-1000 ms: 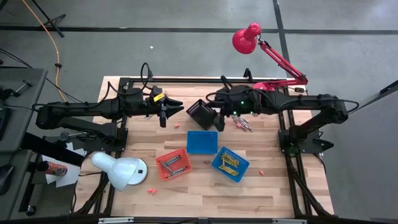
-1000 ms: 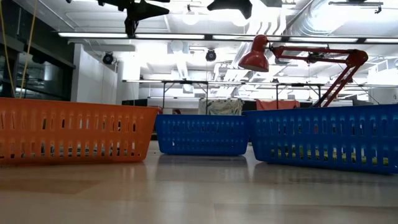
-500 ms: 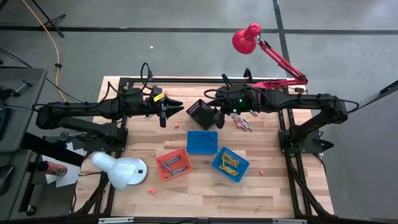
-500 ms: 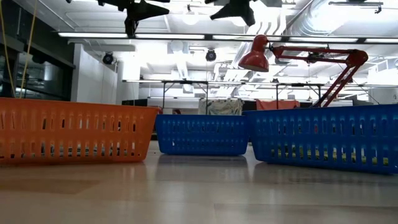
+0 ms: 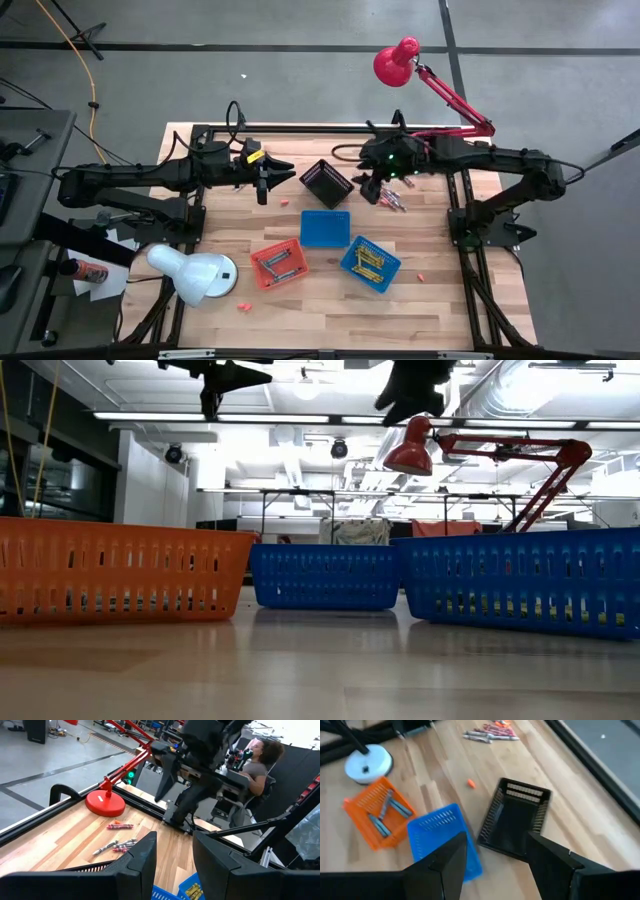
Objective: Sort crayons
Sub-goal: Put the white crayon into the left blue bin
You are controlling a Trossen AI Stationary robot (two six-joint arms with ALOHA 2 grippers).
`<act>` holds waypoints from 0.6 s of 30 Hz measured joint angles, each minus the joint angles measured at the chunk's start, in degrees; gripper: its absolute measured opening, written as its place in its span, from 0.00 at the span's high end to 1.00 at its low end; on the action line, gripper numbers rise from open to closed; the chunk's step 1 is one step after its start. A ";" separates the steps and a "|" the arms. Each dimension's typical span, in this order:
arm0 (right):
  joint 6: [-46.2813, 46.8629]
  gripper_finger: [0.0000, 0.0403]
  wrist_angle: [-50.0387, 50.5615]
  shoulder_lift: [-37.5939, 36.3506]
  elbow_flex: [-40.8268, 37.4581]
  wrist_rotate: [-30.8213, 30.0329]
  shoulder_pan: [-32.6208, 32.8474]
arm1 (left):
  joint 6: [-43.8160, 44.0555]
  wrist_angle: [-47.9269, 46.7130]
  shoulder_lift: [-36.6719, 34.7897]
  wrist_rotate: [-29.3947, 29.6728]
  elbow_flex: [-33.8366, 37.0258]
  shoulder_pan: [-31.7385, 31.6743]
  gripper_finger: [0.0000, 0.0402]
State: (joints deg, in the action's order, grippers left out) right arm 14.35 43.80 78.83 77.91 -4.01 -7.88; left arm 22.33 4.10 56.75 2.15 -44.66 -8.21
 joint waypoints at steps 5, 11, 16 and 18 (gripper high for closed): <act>-7.04 0.52 4.25 -4.33 -0.04 3.17 -3.77 | 0.02 -0.02 0.00 0.00 0.00 -0.01 0.72; -8.94 0.52 -1.29 -15.63 -10.71 8.35 -8.39 | 0.03 -0.02 0.00 0.63 0.00 -0.02 0.72; -3.55 0.52 -13.16 -26.54 -24.32 11.07 -9.52 | 1.61 -0.02 0.00 3.05 0.00 -0.02 0.72; -0.68 0.52 -18.11 -29.50 -28.27 12.53 -9.46 | 2.27 -0.02 0.00 3.96 0.00 -0.02 0.72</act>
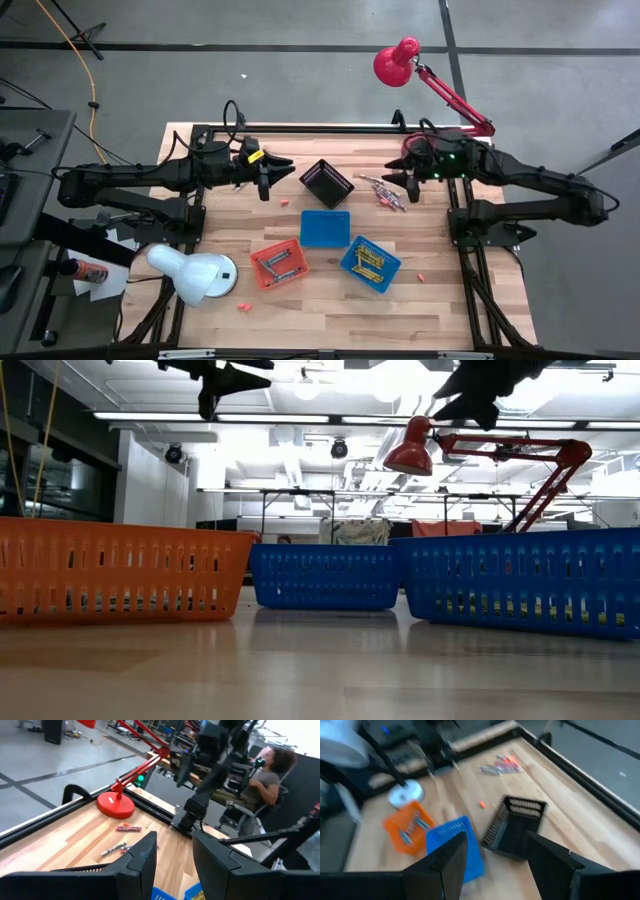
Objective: Sort crayons
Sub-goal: Put the white crayon into the left blue bin
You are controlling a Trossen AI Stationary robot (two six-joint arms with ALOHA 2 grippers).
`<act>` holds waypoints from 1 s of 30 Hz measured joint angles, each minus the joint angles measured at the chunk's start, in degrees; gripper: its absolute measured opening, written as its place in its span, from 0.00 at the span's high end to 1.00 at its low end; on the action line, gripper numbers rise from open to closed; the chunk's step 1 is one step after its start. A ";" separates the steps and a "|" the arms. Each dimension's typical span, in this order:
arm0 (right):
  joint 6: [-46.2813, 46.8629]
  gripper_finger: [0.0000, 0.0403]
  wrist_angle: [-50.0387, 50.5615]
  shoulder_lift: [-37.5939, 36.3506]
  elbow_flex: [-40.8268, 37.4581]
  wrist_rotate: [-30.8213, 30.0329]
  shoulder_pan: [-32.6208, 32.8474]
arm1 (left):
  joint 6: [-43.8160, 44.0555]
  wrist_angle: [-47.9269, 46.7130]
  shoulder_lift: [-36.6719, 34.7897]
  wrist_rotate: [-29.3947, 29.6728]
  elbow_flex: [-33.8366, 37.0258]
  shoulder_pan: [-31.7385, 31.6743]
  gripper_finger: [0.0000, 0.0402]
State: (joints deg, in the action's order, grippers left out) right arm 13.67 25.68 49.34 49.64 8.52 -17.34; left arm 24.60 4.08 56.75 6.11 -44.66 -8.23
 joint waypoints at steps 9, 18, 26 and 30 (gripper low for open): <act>12.60 0.52 -10.16 -3.97 -7.27 0.01 1.05 | 0.26 0.04 0.00 4.10 0.00 0.00 0.72; 16.09 0.52 -25.18 1.21 -7.45 -10.58 1.05 | 0.31 0.04 0.00 3.93 0.00 0.00 0.72; 19.57 0.52 -39.59 8.19 -7.42 -11.47 1.05 | 0.29 -0.29 0.00 3.05 0.00 0.02 0.72; 20.85 0.52 -42.15 10.86 -7.42 -10.19 1.39 | -2.15 -0.41 0.00 3.03 0.00 0.02 0.72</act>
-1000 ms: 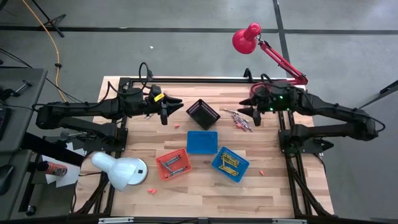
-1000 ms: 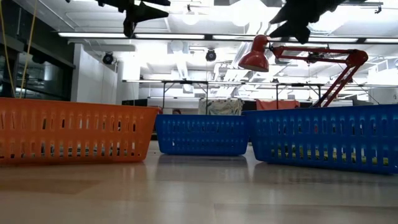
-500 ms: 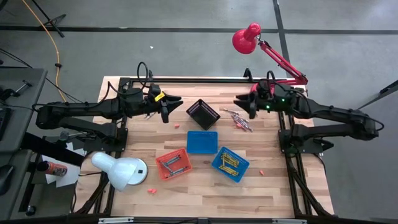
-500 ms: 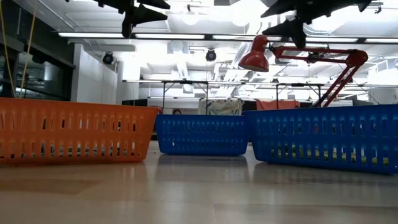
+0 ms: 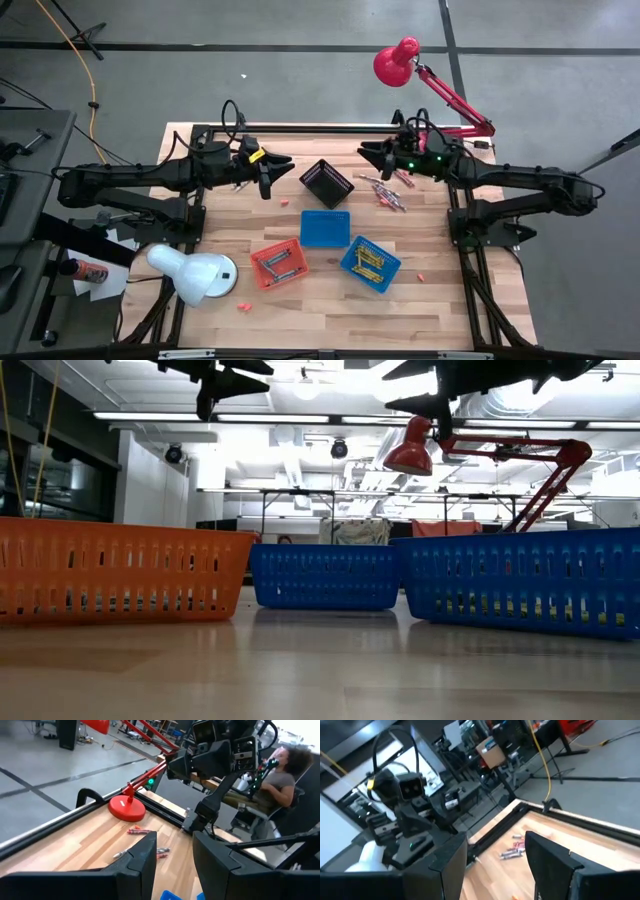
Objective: Sort crayons
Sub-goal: Put the white crayon into the left blue bin
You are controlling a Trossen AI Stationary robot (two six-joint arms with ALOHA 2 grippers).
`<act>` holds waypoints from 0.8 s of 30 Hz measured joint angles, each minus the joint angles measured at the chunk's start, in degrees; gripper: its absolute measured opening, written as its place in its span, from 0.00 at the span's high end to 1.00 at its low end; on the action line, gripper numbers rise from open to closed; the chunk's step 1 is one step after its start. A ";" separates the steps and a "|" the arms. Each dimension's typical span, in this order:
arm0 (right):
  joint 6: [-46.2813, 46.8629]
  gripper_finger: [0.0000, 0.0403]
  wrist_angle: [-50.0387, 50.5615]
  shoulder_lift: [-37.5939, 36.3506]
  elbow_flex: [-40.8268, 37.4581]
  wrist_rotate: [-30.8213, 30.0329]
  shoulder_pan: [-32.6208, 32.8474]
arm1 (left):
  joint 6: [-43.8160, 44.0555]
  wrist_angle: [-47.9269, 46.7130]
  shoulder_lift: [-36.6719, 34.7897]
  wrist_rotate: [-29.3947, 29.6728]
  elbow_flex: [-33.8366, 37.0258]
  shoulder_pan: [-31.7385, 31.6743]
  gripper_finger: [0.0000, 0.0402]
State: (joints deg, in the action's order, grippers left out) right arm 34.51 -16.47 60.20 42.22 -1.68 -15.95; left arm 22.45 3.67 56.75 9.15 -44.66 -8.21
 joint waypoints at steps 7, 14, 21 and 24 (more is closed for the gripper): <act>-1.43 0.52 -4.24 1.85 0.00 1.18 1.51 | -1.79 -2.77 -0.02 0.28 0.00 0.00 0.72; -1.50 0.52 -5.29 1.69 0.02 1.27 1.49 | 7.78 -17.20 -0.02 8.77 -1.70 -2.15 0.72; -1.39 0.52 -5.27 1.69 0.02 1.27 1.49 | 18.79 -39.70 -0.02 7.36 -3.50 -9.30 0.72; 0.11 0.52 -5.26 1.69 0.02 1.27 1.49 | 19.76 -48.41 0.44 7.26 -3.50 -11.54 0.72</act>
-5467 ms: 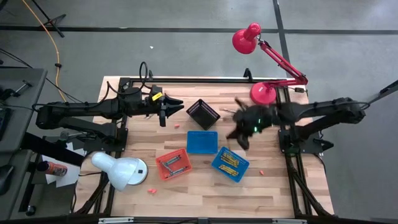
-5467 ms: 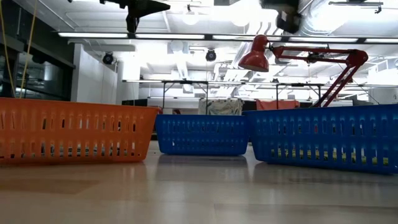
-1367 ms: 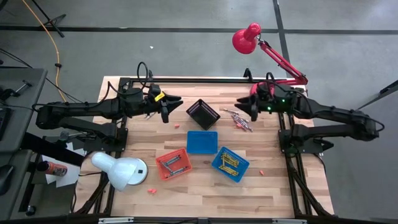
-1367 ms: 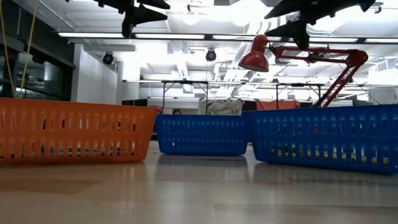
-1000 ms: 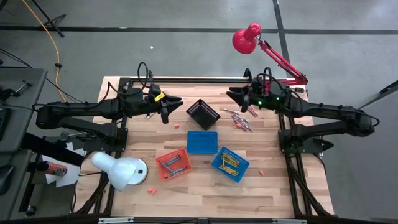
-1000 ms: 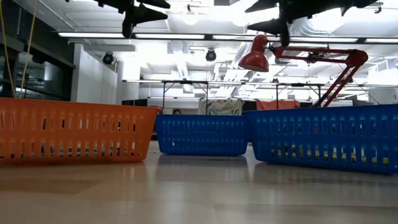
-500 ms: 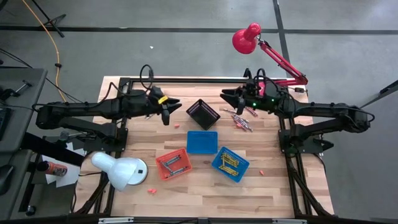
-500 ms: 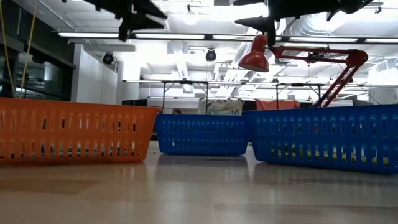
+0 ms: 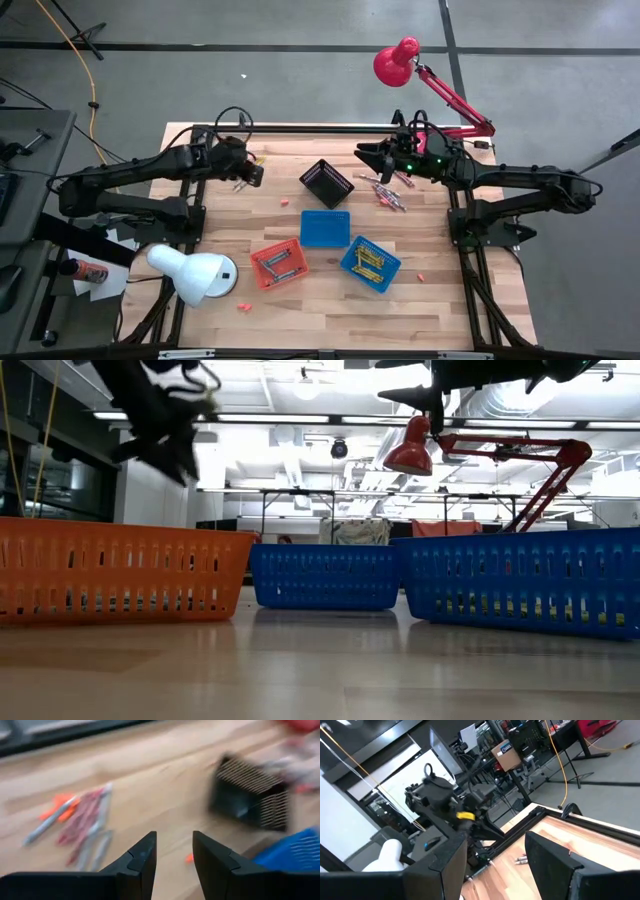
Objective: Sort crayons
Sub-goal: Put the white crayon into the left blue bin
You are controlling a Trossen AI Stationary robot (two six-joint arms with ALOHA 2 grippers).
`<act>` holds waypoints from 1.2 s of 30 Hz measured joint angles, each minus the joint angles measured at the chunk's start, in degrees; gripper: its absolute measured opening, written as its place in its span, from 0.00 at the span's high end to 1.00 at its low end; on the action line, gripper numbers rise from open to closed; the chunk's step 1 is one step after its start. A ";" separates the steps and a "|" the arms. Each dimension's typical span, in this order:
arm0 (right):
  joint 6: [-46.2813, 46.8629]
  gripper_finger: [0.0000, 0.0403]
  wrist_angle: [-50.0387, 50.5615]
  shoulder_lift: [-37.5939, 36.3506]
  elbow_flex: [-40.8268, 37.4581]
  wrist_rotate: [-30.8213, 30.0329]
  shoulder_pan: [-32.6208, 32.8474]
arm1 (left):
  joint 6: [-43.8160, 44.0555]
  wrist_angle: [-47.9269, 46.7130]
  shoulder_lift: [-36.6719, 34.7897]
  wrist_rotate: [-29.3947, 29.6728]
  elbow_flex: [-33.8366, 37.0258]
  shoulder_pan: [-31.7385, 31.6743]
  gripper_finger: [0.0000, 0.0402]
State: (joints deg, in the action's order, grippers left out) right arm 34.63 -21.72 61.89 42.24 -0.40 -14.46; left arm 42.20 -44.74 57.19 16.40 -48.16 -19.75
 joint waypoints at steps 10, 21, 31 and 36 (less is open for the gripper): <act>-0.08 0.52 0.69 0.00 0.00 0.00 0.00 | -4.11 -5.00 6.58 -5.47 0.00 -5.75 0.72; -0.10 0.52 4.95 0.00 0.02 0.00 0.00 | -11.78 -5.01 19.87 -8.38 0.00 -10.75 0.58; -1.64 0.52 5.21 0.00 0.02 -0.82 0.00 | -20.50 -2.34 28.69 -12.11 -0.04 -12.94 0.49; -1.63 0.52 5.19 0.00 0.02 -0.98 0.00 | -22.85 -2.07 32.91 -11.31 -0.04 -12.94 0.50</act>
State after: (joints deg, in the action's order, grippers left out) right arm 32.99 -16.53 61.89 42.26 -1.39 -14.46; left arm 19.35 -46.81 90.11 5.10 -48.21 -32.68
